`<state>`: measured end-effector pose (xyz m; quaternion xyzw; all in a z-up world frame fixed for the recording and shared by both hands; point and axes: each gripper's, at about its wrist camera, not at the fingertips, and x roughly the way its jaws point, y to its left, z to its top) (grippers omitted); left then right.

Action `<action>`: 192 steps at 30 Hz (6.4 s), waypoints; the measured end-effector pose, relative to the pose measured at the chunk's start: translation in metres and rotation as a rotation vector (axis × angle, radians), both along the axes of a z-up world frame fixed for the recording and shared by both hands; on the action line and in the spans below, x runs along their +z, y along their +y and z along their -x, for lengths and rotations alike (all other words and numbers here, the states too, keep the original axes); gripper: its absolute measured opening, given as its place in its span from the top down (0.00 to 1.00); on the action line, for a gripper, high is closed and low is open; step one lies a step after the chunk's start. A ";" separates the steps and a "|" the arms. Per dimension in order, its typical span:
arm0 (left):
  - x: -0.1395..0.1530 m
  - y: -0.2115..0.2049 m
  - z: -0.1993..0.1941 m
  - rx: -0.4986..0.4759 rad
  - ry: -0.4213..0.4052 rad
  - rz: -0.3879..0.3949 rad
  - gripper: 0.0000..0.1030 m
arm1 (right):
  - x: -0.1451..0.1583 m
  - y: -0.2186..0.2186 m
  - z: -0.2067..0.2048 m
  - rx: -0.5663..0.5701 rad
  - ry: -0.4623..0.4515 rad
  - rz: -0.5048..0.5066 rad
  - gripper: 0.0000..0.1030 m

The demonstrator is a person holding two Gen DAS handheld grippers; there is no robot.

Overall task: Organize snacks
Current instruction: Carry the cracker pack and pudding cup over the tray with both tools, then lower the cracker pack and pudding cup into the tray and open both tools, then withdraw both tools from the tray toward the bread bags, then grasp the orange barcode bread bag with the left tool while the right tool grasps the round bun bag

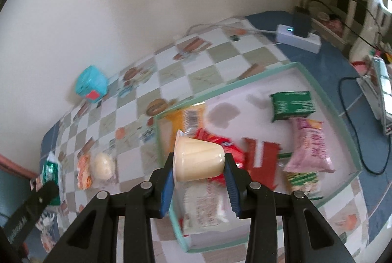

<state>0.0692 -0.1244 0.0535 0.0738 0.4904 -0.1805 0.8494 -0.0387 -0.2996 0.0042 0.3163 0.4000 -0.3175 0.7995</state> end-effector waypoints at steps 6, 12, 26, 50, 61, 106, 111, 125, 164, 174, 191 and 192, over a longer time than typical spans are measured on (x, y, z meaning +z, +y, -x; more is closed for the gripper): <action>-0.015 -0.043 0.027 -0.136 0.057 0.012 0.46 | -0.008 -0.044 0.032 -0.137 0.014 -0.021 0.61; -0.042 -0.095 0.060 -0.281 0.132 -0.022 0.46 | -0.019 -0.068 0.050 -0.196 0.026 -0.051 0.61; -0.078 -0.116 0.063 -0.296 0.283 -0.004 0.44 | -0.027 -0.067 0.043 -0.167 0.045 -0.069 0.59; -0.083 -0.068 0.021 -0.037 0.251 -0.021 0.17 | -0.034 -0.058 0.030 -0.126 0.115 -0.025 0.17; -0.075 0.009 -0.030 0.223 0.229 0.014 0.14 | -0.021 -0.006 -0.008 0.054 0.091 0.053 0.00; -0.101 0.109 -0.149 0.315 0.168 0.114 0.14 | -0.066 0.120 -0.181 0.428 0.075 0.079 0.00; -0.114 0.096 -0.154 0.275 0.196 0.109 0.14 | -0.077 0.125 -0.190 0.451 0.069 0.070 0.00; -0.138 0.093 -0.163 0.249 0.277 0.137 0.14 | -0.095 0.131 -0.201 0.469 0.066 0.043 0.00; -0.158 0.099 -0.161 0.285 0.317 0.129 0.49 | -0.102 0.126 -0.205 0.459 0.062 0.054 0.35; -0.152 0.104 -0.158 0.316 0.325 0.104 0.55 | -0.098 0.122 -0.200 0.449 0.075 0.050 0.43; -0.116 0.112 -0.135 0.351 0.320 0.110 0.57 | -0.074 0.112 -0.174 0.409 0.081 -0.012 0.49; -0.111 0.112 -0.131 0.349 0.313 0.109 0.57 | -0.070 0.112 -0.171 0.406 0.077 -0.014 0.49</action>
